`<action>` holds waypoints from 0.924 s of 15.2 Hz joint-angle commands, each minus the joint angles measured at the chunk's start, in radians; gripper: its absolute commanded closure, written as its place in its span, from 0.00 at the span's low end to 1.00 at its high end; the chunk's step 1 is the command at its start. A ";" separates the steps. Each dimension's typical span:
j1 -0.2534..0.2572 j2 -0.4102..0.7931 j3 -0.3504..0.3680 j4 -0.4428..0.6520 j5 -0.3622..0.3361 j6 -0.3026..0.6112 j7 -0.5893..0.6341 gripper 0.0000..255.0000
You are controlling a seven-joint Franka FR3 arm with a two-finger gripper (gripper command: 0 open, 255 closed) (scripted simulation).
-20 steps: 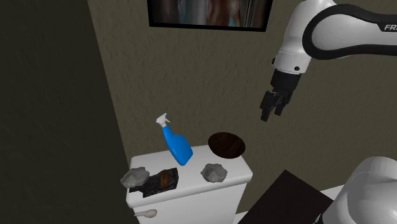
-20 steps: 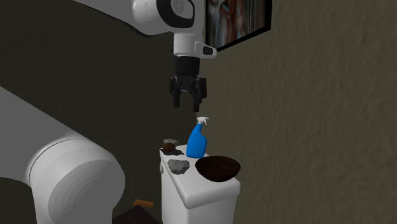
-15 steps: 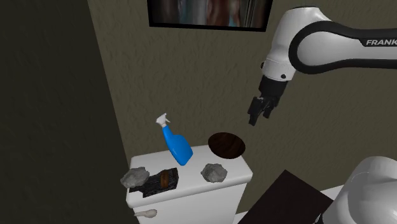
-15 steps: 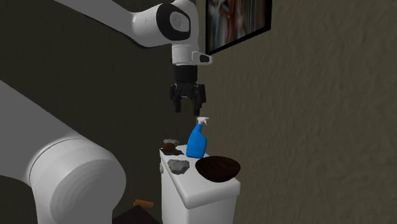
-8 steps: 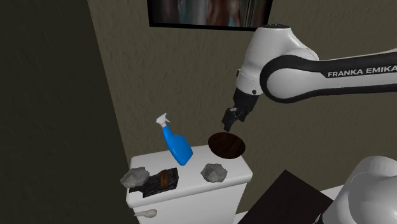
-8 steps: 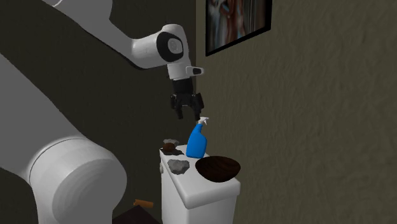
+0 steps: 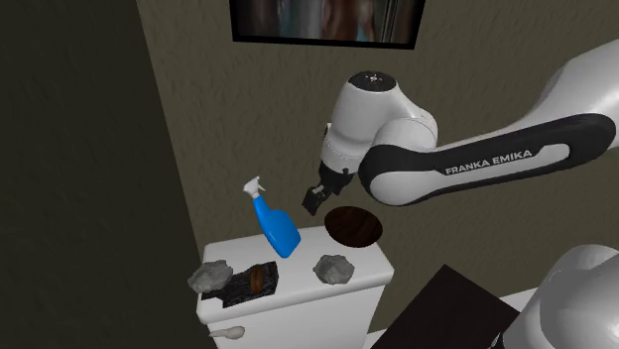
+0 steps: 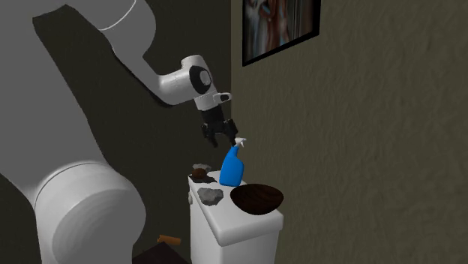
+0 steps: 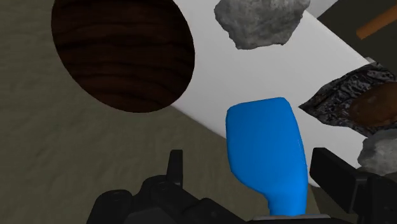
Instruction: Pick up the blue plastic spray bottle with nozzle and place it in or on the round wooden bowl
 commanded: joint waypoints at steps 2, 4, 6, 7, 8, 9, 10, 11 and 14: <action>-0.051 0.107 0.089 0.054 -0.141 0.078 0.117 0.00; -0.088 0.185 0.148 0.101 -0.265 0.108 0.215 0.00; -0.117 0.271 0.201 0.157 -0.412 0.117 0.324 0.00; -0.124 0.318 0.221 0.189 -0.490 0.113 0.381 0.00; -0.124 0.365 0.235 0.222 -0.570 0.104 0.437 0.00; -0.118 0.414 0.245 0.258 -0.648 0.089 0.489 0.00; -0.104 0.462 0.248 0.294 -0.723 0.071 0.537 0.00; -0.085 0.509 0.245 0.332 -0.792 0.051 0.579 0.00; -0.062 0.566 0.226 0.366 -0.862 0.044 0.618 0.00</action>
